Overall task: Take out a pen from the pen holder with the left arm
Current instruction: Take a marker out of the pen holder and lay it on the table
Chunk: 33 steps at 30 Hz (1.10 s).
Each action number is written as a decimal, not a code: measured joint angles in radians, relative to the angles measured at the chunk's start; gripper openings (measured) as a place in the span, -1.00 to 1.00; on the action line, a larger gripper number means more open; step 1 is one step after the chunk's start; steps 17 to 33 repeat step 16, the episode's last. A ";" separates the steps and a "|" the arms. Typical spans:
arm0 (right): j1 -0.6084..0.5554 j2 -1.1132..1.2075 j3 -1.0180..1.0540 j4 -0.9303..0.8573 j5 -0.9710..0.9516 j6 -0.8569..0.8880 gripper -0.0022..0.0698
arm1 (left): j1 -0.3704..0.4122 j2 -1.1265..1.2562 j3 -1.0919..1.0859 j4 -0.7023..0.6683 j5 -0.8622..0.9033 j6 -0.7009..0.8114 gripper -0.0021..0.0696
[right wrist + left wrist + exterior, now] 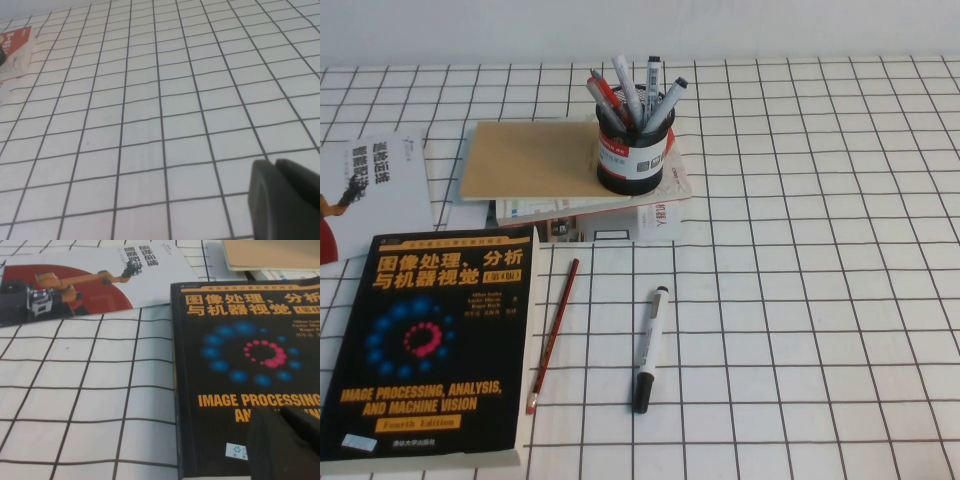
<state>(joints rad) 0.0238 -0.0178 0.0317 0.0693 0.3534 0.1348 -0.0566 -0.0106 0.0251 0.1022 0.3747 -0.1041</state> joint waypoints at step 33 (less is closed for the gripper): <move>0.000 0.000 0.000 0.000 0.000 0.000 -0.99 | 0.000 0.000 0.000 -0.113 0.000 0.000 -0.95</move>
